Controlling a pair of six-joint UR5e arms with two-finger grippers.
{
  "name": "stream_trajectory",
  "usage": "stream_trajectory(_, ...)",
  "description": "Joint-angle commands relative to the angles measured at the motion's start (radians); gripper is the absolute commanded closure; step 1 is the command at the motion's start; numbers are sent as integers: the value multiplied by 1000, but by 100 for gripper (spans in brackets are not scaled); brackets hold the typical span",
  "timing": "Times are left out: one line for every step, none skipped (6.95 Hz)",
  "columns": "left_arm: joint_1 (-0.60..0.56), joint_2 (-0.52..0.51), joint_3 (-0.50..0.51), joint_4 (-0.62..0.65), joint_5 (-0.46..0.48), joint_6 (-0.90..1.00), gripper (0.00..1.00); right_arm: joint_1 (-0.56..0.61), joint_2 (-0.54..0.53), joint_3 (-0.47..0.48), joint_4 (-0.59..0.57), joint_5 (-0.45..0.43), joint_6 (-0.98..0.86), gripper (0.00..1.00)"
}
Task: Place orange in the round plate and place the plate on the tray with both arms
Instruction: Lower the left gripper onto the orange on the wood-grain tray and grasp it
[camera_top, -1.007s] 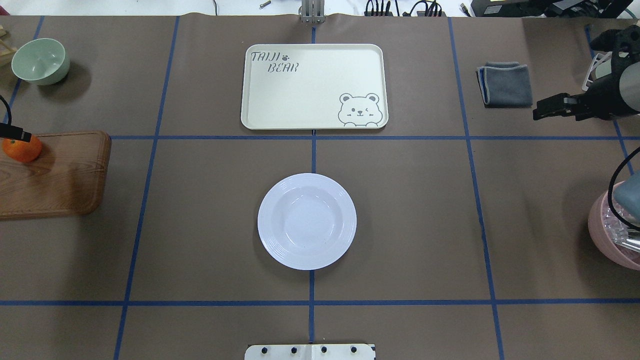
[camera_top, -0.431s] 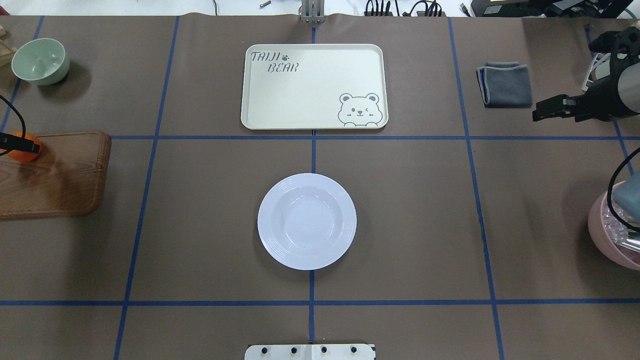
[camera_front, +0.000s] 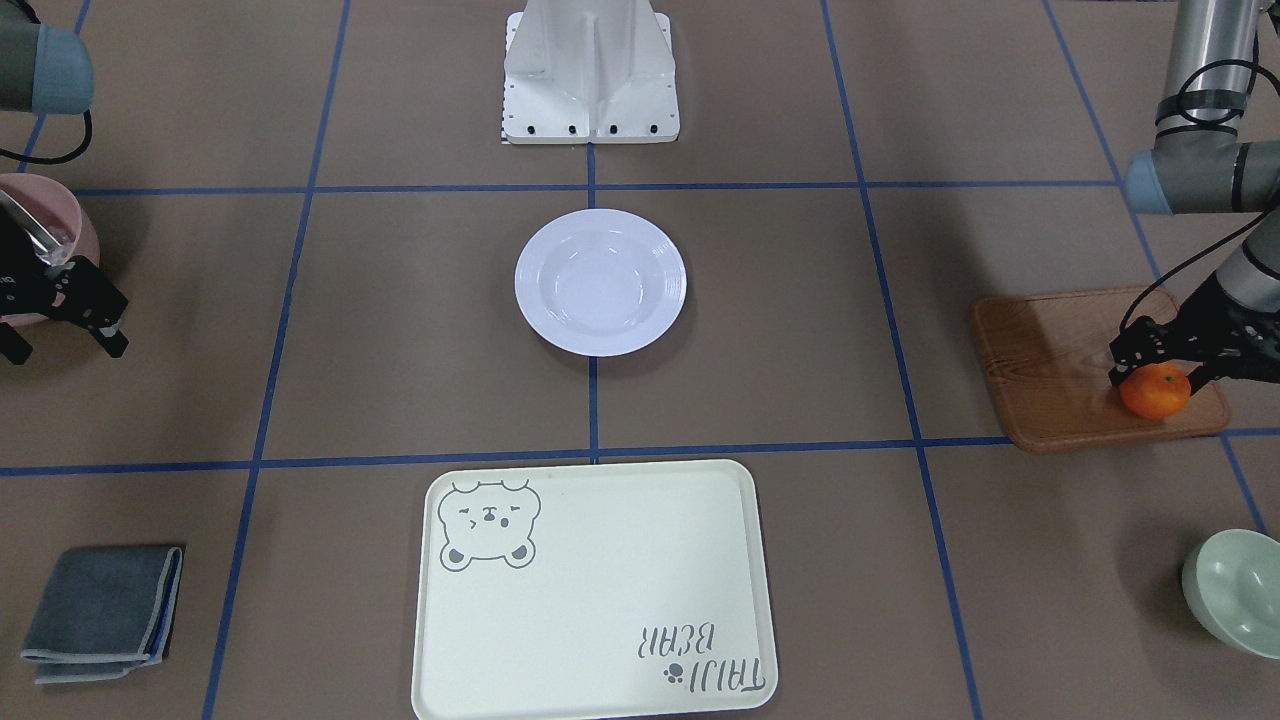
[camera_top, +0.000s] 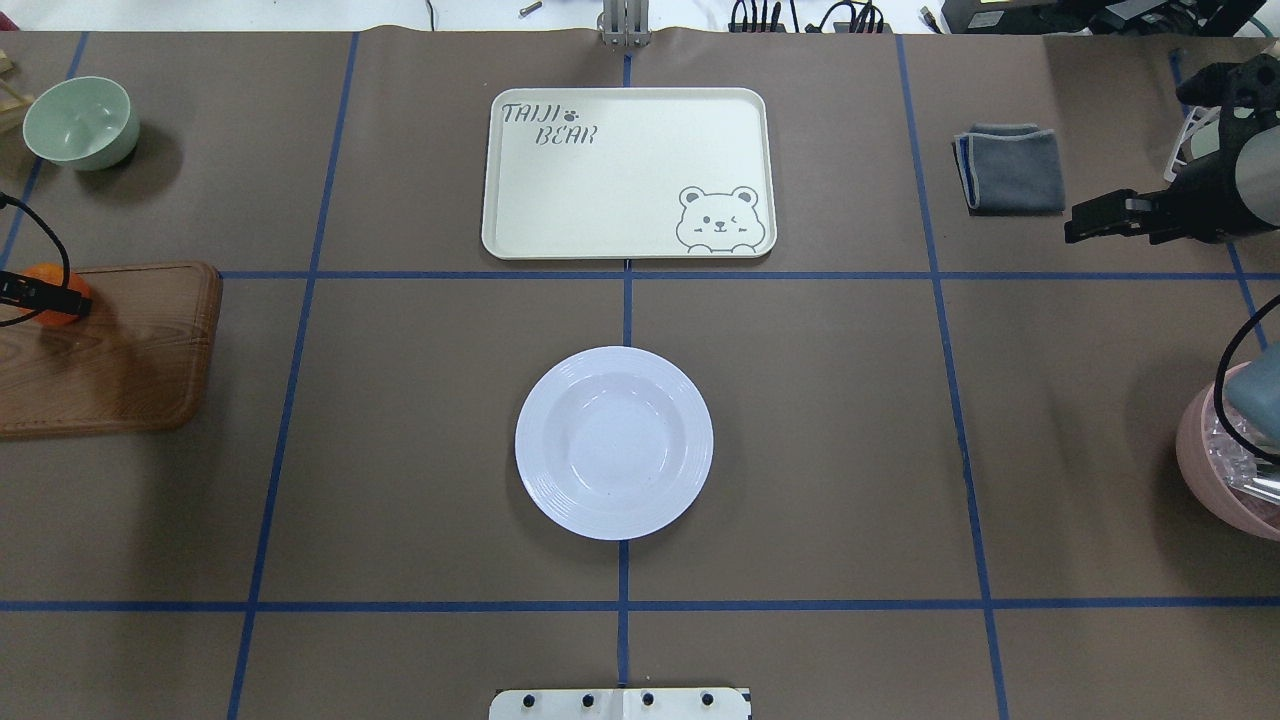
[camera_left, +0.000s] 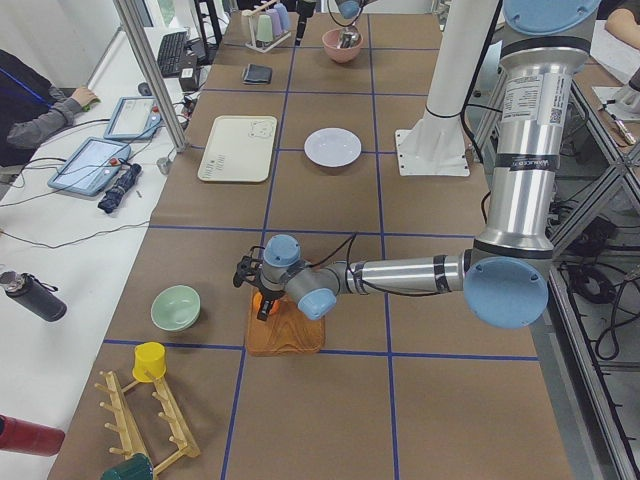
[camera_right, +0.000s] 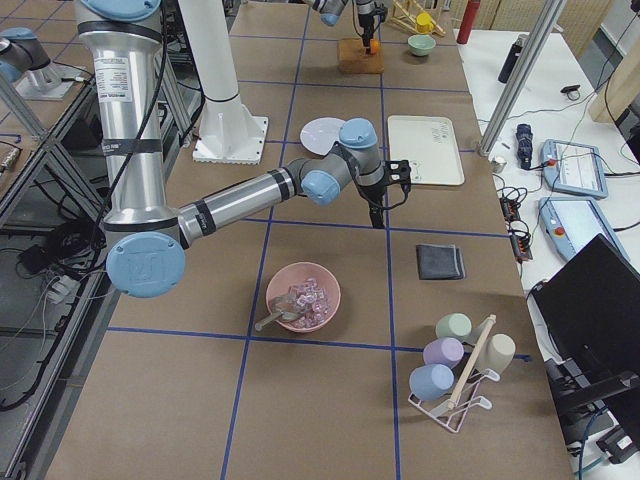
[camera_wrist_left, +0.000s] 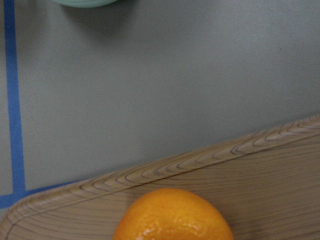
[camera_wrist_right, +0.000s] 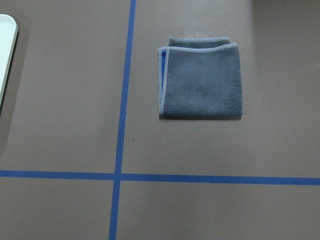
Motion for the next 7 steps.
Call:
stream_trajectory(-9,-11,-74,36,-62,-2,100,0,0,0,0,2,4,0)
stream_trajectory(-18,-30,-164,152,-77,-15,100,0,0,0,2,5,6,0)
stream_trajectory(-17,-48,-314,341,-71,-67,100,-2,0,1,3,8,9,0)
stream_trajectory(-11,-88,-472,562,-34,-145,100,-2,8,1,5,8,32,1)
stream_trajectory(26,-151,-578,746,15,-210,100,-5,12,3,17,6,84,2)
stream_trajectory(101,-245,-614,857,43,-326,100,-9,15,2,34,6,113,2)
stream_trajectory(218,-380,-607,968,117,-462,100,-14,20,1,34,6,115,2)
